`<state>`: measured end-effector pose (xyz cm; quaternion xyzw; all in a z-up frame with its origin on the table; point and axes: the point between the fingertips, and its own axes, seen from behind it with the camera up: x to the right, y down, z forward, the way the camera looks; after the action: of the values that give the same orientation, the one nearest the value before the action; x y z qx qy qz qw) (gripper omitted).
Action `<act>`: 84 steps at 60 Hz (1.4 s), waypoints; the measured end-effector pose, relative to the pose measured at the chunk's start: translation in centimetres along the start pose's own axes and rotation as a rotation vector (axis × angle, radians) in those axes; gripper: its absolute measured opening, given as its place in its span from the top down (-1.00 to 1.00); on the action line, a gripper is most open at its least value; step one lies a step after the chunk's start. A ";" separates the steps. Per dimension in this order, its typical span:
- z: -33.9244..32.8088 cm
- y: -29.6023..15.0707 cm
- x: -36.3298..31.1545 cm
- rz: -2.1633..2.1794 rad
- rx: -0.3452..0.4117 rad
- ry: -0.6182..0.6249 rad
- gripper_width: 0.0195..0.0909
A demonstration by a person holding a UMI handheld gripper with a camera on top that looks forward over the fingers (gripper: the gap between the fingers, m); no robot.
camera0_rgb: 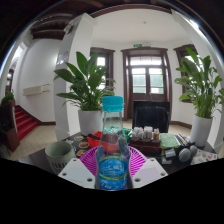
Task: Pour water
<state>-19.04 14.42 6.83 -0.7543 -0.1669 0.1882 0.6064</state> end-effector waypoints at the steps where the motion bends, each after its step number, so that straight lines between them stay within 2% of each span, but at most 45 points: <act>1: -0.1 0.0 -0.2 -0.004 0.000 0.004 0.52; 7: 0.0 0.0 0.1 0.001 -0.008 0.009 0.49; 10: 0.0 0.0 0.0 0.006 -0.013 0.015 0.40; 11: 0.0 0.0 0.1 0.009 -0.016 0.017 0.27; 16: -0.1 0.2 0.1 0.011 -0.026 0.019 0.10; 18: -0.4 0.5 0.0 0.017 -0.050 0.024 -0.07; 20: -0.9 1.0 0.1 0.028 -0.077 0.038 -0.43; 21: -1.2 1.0 0.2 0.032 -0.077 0.047 -0.40; 23: -2.0 0.7 0.4 0.028 -0.063 0.064 -0.88; 25: -3.0 0.6 0.6 0.019 -0.048 0.082 -0.92; 28: -4.9 1.0 1.0 0.019 -0.052 0.119 -0.80; 40: -14.3 2.9 -0.2 0.103 -0.106 0.179 -0.87; 53: -23.3 2.2 3.2 0.121 -0.176 0.412 -0.86; 66: -28.5 -0.7 4.9 0.104 -0.132 0.517 -0.84; 84: -31.0 -2.5 5.2 0.077 -0.102 0.549 -0.85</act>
<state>0.54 -8.99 14.88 -0.8124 0.0231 -0.0086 0.5826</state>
